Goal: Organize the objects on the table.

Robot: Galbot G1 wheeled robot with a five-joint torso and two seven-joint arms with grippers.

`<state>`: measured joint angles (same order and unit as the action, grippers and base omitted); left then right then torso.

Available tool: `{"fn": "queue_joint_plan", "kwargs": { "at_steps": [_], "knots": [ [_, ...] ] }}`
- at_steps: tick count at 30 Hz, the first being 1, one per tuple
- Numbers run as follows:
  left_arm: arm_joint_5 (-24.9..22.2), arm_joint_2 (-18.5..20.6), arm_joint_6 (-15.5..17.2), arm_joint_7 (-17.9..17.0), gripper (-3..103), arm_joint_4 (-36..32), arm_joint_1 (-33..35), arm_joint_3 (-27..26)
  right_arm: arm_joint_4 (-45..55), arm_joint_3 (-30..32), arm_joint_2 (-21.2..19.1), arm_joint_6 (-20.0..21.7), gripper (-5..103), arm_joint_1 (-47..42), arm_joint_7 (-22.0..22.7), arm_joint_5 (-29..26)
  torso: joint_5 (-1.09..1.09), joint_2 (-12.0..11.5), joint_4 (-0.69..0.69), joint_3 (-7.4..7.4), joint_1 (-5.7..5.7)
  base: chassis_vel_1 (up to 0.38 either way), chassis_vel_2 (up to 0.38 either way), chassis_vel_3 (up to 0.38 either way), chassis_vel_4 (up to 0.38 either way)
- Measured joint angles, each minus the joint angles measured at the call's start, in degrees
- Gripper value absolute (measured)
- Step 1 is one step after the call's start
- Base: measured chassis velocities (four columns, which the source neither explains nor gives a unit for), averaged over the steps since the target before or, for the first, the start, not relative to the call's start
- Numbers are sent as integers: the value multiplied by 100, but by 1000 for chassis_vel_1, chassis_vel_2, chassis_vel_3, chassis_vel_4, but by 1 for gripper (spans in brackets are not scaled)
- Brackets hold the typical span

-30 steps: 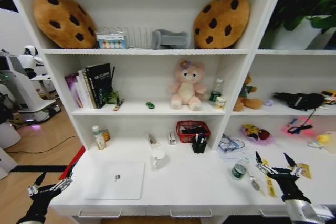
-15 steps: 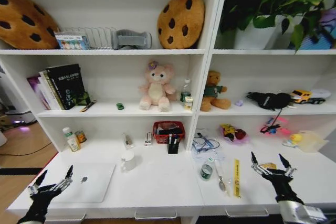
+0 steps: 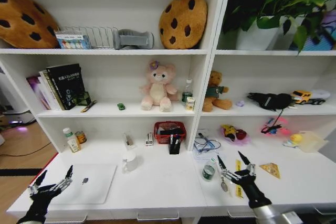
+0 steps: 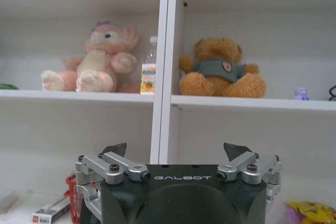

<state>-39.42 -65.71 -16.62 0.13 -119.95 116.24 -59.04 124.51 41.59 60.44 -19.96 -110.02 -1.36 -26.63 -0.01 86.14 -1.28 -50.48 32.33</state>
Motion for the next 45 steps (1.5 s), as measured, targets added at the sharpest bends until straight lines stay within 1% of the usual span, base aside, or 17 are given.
{"fn": "queue_joint_plan", "kwargs": {
  "at_steps": [3,13,14,17,19,20,22,23,25,26,28,29,31,32,33,34,45],
  "knots": [
    [0,0,0,0,100,0,0,0,-239,-89,-84,259,100,197,167,-37,0,0,-1,0,0,0,0,0,0],
    [0,0,0,0,100,0,0,0,-765,-635,-154,531,100,744,184,-22,1,0,-1,0,0,0,0,0,0],
    [0,0,0,0,100,0,0,0,-813,-766,-153,597,103,863,209,-13,1,0,-1,0,0,0,0,0,0],
    [0,0,0,0,100,0,0,0,-903,-908,-147,649,100,1019,244,26,0,0,0,0,0,0,0,0,0],
    [0,0,0,0,100,0,0,0,-1013,-1023,-122,653,92,1154,303,87,1,0,0,0,0,0,0,0,0],
    [0,0,0,0,100,0,0,0,-1013,-1023,-122,653,92,1154,303,87,1,0,0,0,0,0,0,0,0],
    [0,0,0,0,100,0,0,0,-1050,-1070,-85,652,81,1197,356,107,1,0,0,0,0,0,0,0,0],
    [0,0,0,0,100,0,0,0,-1050,-1070,-85,652,81,1197,356,107,1,0,0,0,0,0,0,0,0],
    [0,0,0,0,100,0,0,0,-1057,-1071,-64,633,70,1190,367,131,0,0,-1,0,0,0,0,0,0],
    [0,0,0,0,100,0,0,0,-1057,-1071,-64,633,70,1190,367,131,0,0,-1,0,0,0,0,0,0],
    [0,0,0,0,100,0,0,0,-1056,-1074,-31,599,59,1170,383,173,0,0,-1,0,0,0,0,0,0],
    [0,0,0,0,100,0,0,0,-1056,-1074,-31,599,59,1170,383,173,0,0,-1,0,0,0,0,0,0],
    [0,0,0,0,100,0,0,0,-1031,-1078,-3,574,48,1146,401,235,0,0,-1,0,0,0,0,0,0],
    [0,0,0,0,100,0,0,0,-1031,-1078,-3,574,48,1146,401,235,0,0,-1,0,0,0,0,0,0],
    [0,0,0,0,100,0,0,0,-1018,-1079,3,572,43,1141,407,244,0,0,-1,0,0,0,0,0,0],
    [0,0,0,0,100,0,0,0,-991,-1081,20,570,32,1137,425,261,0,0,-1,0,0,0,0,0,0],
    [0,0,0,0,100,0,0,0,-431,-792,182,546,30,700,604,279,1,-1,0,0,0,0,0,0,0]
  ]
}}
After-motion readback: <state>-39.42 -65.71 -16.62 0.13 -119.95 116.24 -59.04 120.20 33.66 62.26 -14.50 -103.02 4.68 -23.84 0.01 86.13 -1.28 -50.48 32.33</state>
